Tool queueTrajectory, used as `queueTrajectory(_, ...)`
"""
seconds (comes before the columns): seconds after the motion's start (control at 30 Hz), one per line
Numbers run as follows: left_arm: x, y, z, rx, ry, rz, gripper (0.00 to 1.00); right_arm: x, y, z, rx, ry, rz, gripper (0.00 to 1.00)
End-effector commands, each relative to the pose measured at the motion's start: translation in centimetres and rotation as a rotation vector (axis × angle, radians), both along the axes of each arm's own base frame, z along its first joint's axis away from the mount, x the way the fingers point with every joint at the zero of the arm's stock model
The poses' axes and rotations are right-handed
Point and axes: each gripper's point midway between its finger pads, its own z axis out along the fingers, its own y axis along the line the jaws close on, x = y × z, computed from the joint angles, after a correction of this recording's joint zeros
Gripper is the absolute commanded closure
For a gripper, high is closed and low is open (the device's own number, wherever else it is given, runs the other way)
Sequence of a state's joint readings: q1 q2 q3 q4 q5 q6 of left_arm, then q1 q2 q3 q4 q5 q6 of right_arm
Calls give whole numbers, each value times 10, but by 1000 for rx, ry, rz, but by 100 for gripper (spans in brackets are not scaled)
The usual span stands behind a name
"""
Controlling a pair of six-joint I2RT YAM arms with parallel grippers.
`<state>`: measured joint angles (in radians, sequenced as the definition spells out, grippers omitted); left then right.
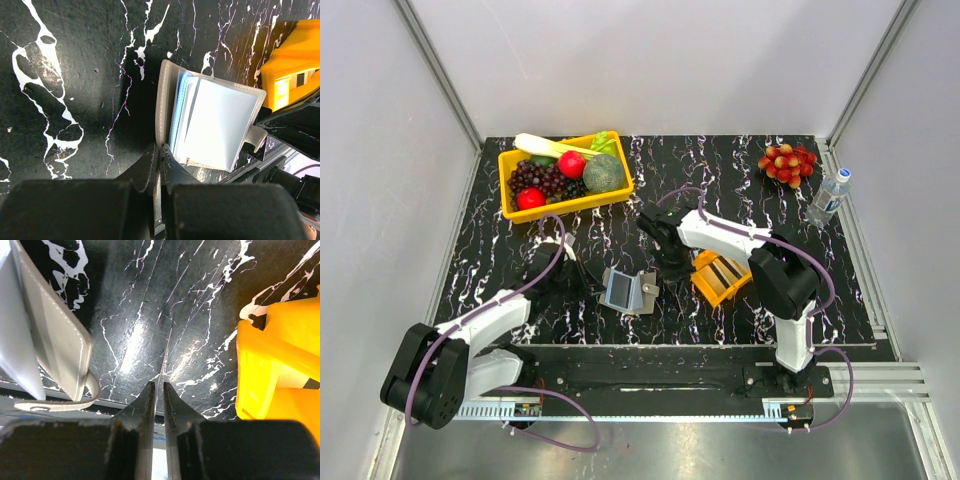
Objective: Put the credit cards into the card holder
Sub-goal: Turn over the card slot in the card holder.
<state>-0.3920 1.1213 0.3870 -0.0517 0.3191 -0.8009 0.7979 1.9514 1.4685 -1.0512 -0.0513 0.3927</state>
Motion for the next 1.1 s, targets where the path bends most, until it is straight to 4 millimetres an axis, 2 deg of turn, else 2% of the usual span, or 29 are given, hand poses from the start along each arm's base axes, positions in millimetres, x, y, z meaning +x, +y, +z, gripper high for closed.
queueTrajectory(0.0,14,-10,23,-39,-76,-23,100,1,-3,3,-3,-35,-17,83)
queueTrajectory(0.5,14,-9,21,-35,-72,-21,100,-6,-2,9,19,-75,-51,82)
queueTrajectory(1.07,14,-10,22,-40,-71,-24,100,-4,-5,4,25,-171,-89,84)
